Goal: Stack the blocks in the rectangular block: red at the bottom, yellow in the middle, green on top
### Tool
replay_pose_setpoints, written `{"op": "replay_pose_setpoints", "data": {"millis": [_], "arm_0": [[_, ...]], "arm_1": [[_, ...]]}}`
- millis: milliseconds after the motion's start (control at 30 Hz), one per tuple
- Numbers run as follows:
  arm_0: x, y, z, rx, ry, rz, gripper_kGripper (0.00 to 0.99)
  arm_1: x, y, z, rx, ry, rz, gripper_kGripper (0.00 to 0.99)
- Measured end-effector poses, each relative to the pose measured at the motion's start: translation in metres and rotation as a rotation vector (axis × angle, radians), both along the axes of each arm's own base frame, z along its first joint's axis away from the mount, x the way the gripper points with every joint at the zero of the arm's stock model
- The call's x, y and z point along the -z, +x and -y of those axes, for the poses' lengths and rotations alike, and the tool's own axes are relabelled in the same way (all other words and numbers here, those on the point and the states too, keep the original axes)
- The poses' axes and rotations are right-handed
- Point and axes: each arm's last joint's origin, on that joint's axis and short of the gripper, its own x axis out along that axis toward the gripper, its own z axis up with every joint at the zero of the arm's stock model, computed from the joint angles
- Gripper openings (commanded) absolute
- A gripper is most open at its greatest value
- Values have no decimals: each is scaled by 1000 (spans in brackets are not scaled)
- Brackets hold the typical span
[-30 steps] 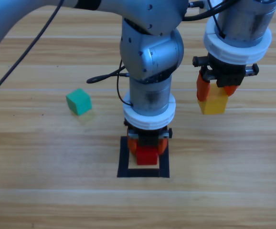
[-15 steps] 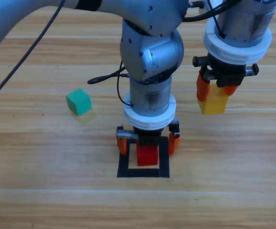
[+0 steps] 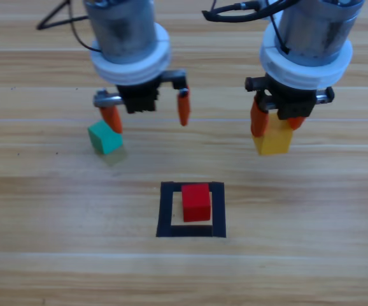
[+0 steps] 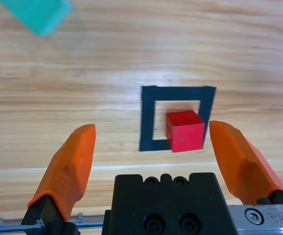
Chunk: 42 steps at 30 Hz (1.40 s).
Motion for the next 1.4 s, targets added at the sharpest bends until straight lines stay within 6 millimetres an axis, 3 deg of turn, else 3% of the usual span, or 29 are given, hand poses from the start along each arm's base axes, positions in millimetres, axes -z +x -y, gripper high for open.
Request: {"op": "replay_pose_setpoints", "data": {"millis": [233,367,533,1033,1400], "arm_0": [[-2,7,-65,117,84,-26,990],[-3,10,-103,217,121,-44,990],[0,21,-132,315,133,-59,974],[-2,37,-174,509,144,-42,977],[-6,39,-173,702,42,-5,979]], "arm_1": [[-21,-14,-29,-28,49,28,0],[4,-11,-47,-37,21,-12,0],[37,-10,-66,-53,-24,-52,0],[46,-19,-86,-59,-13,-48,0],[45,-18,-89,-60,-1,-45,0]]}}
